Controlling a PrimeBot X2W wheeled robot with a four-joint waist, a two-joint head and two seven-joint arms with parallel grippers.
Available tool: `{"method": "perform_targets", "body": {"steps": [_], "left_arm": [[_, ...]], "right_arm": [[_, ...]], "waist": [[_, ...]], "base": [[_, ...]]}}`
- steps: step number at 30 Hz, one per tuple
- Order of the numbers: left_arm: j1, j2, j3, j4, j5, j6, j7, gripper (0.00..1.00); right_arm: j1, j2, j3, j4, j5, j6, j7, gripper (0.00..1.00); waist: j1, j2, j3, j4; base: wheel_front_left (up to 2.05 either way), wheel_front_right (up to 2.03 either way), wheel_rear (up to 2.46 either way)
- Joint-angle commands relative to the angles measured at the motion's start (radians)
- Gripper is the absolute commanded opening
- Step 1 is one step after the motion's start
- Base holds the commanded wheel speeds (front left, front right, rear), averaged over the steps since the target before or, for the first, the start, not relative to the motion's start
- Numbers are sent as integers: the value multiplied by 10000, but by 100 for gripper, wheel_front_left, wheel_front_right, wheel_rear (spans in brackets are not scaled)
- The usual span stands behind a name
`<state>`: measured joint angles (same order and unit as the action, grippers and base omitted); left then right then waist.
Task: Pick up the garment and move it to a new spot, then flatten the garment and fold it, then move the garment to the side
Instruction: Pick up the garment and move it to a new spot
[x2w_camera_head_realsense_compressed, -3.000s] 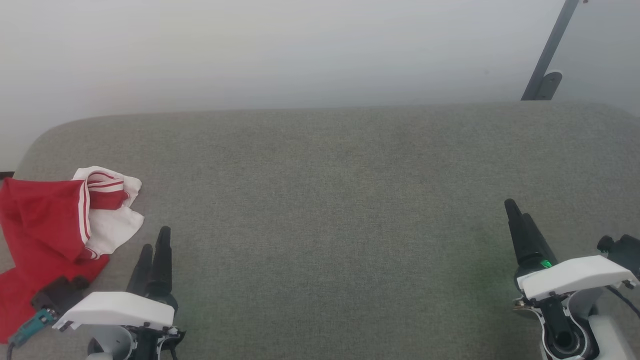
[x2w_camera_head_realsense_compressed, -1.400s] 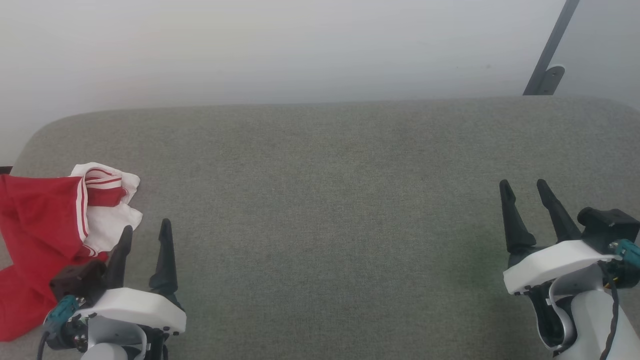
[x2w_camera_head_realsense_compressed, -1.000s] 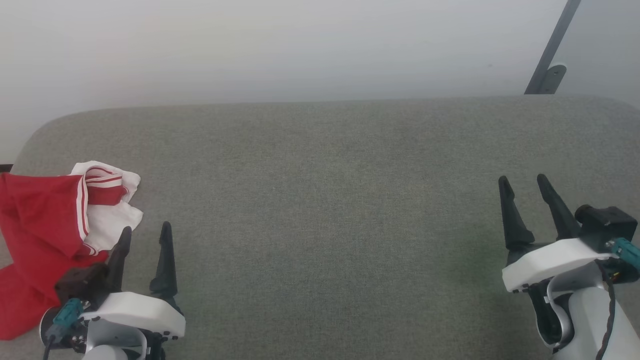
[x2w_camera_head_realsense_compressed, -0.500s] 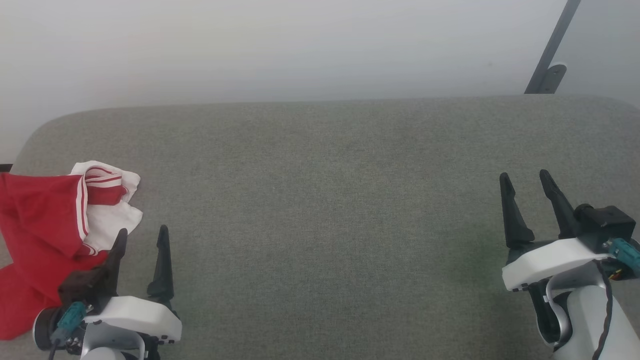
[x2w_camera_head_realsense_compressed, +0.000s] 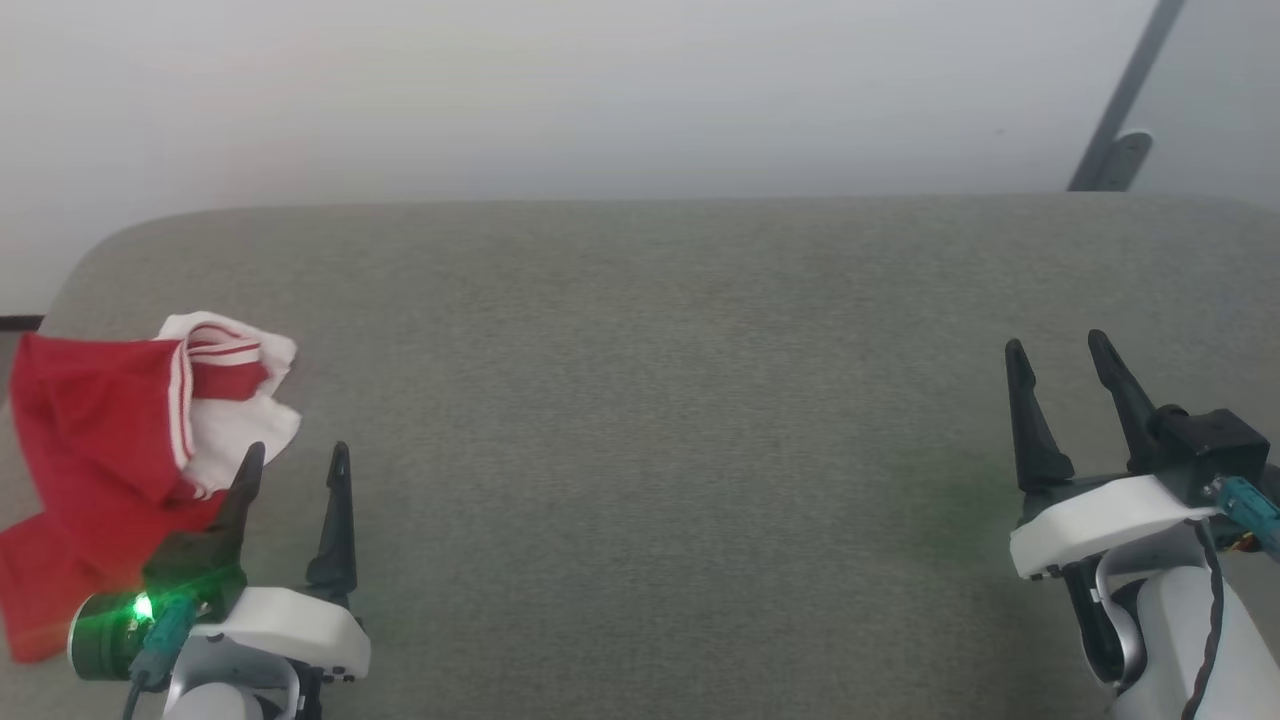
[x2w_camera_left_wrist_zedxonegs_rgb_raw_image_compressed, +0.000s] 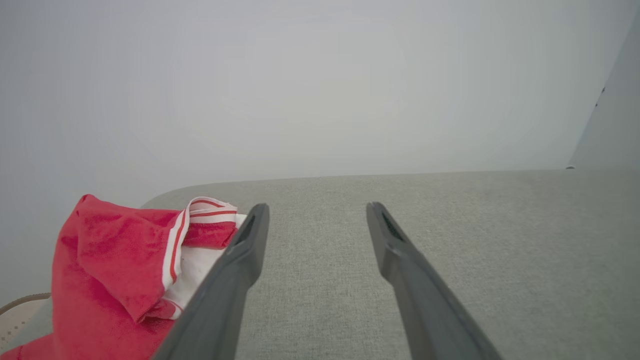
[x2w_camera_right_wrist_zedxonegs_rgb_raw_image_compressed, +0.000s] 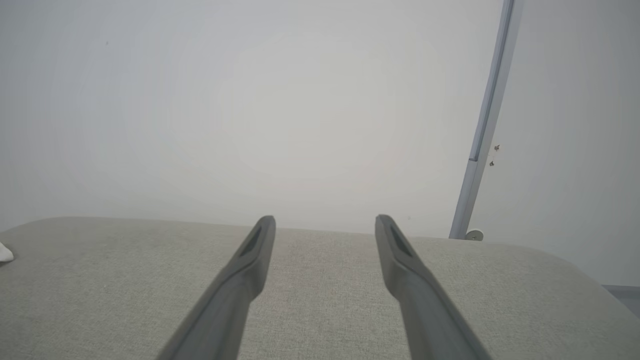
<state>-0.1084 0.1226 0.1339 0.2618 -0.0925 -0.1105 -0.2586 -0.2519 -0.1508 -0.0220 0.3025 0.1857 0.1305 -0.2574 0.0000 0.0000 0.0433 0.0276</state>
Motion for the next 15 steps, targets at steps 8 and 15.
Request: {"method": "perform_targets", "body": {"steps": [8, 15], "left_arm": [[-242, -155, 301, 307, 196, 77, -82, 100], [-28, -328, 474, 304, 162, 169, -82, 100]], "right_arm": [[-130, -133, 367, 149, -1, 4, -93, 100], [-106, -258, 754, 187, 182, 4, -93, 100]], "waist": [[0, 0, 39, 1287], [0, 0, 23, 2703]], "base": [[0, 0, 0], [0, 0, 0]]}}
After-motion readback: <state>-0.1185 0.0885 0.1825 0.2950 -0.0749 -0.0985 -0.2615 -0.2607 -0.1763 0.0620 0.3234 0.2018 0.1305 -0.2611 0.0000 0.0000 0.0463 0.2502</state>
